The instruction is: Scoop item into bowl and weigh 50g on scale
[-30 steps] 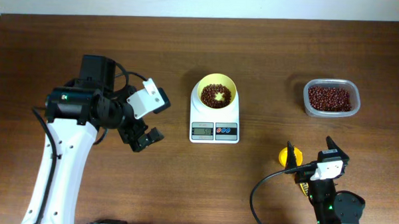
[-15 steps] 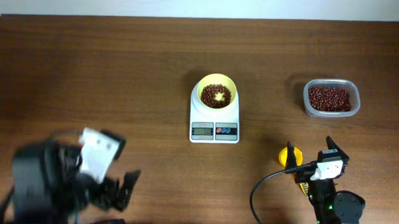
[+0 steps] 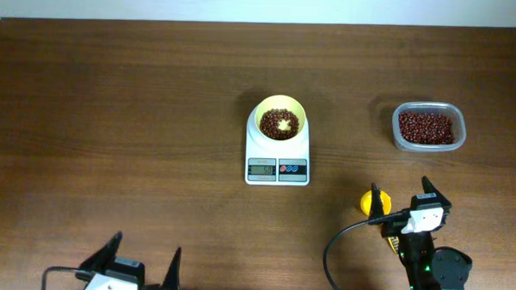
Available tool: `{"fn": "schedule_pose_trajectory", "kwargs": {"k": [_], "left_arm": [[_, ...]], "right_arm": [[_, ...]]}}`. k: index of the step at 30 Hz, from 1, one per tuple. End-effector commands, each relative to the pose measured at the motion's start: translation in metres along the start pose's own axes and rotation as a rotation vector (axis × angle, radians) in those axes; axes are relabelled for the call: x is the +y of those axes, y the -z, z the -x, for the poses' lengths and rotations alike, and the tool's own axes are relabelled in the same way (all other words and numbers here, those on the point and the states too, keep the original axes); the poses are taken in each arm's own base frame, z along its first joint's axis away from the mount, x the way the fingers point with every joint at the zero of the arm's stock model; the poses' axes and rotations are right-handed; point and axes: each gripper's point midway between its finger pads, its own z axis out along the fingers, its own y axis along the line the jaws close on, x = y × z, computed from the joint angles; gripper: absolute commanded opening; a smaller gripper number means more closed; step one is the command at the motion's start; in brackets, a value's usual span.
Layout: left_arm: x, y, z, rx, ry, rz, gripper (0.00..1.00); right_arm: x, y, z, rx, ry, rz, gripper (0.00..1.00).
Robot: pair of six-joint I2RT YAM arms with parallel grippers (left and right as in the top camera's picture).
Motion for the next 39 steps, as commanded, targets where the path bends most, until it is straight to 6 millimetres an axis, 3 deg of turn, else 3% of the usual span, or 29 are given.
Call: {"fn": "schedule_pose_trajectory", "kwargs": {"k": [1,6,8,12,16,25,31,39], "left_arm": [[0.011,-0.030,-0.003,-0.025,0.022,0.017,0.99],[0.031,-0.115,-0.026,-0.183,0.058,-0.001,0.99],[0.034,-0.135,-0.042,-0.239,0.044,-0.010,0.99],[0.036,-0.154,-0.070,-0.261,0.084,-0.023,0.99],[0.034,-0.159,-0.093,-0.165,0.174,-0.036,0.99],[0.029,-0.160,-0.093,-0.164,0.170,-0.057,0.99],[0.054,-0.159,-0.095,-0.165,0.180,0.089,0.99],[0.056,-0.159,-0.097,-0.158,0.178,0.099,0.99]], "right_arm": [[-0.002,0.000,-0.003,0.007,0.005,-0.009,0.99],[-0.002,0.000,-0.003,0.007,0.005,-0.009,0.99],[-0.002,0.000,-0.003,0.007,0.005,-0.009,0.99],[-0.002,0.000,-0.003,0.007,0.005,-0.009,0.99],[-0.002,0.000,-0.003,0.007,0.005,-0.009,0.99],[-0.002,0.000,-0.003,0.007,0.005,-0.009,0.99],[-0.002,0.000,-0.003,0.007,0.005,-0.009,0.99],[-0.002,0.000,-0.003,0.007,0.005,-0.009,0.99]]}}
